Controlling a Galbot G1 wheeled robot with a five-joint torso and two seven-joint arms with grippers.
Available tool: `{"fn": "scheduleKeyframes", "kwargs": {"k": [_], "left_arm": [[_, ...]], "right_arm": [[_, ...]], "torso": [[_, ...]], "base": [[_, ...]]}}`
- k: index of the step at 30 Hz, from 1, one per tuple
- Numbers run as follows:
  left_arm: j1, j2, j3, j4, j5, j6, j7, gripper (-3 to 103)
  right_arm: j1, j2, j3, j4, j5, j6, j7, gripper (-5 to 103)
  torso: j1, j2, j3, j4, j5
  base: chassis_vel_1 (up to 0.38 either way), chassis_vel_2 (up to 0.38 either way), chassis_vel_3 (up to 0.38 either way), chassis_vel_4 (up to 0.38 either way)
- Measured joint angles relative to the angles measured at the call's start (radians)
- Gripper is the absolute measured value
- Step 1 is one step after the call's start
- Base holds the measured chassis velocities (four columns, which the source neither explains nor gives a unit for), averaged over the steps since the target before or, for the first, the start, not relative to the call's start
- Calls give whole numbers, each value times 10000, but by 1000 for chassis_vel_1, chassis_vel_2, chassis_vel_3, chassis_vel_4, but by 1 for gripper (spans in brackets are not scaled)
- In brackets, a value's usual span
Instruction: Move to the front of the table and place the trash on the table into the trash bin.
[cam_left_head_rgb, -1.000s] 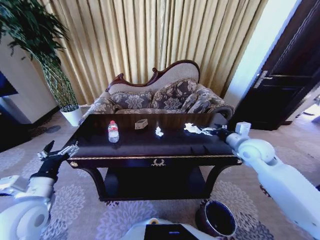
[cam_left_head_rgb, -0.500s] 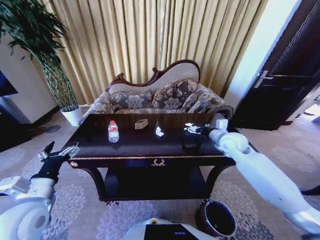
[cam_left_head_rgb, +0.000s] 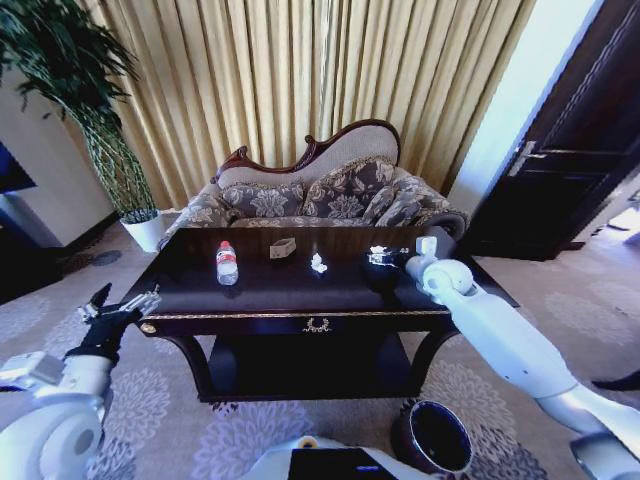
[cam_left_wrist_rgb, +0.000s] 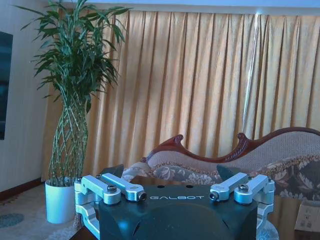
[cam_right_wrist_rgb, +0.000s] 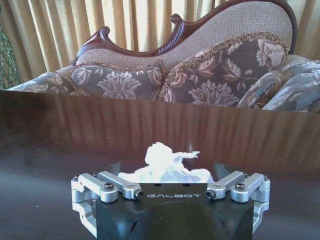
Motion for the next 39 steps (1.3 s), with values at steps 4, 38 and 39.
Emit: {"fn": "scheduleKeyframes", "kwargs": {"k": [4, 38, 39], "left_arm": [[-70, 1, 17, 11, 0, -1, -5, 100], [-55, -88, 51, -9, -40, 8, 18, 100], [-55, -88, 51, -9, -40, 8, 18, 100]], "right_arm": [[1, -39, 11, -121, -42, -1, -15, 100], [-482, -379, 497, -104, -281, 263, -335, 22], [-482, -379, 497, -104, -281, 263, -335, 22]], "torso": [[-1, 0, 0, 0, 0], [-1, 0, -1, 0, 0], [-1, 0, -1, 0, 0]], "base": [[0, 0, 0, 0], [0, 0, 0, 0], [0, 0, 0, 0]]}}
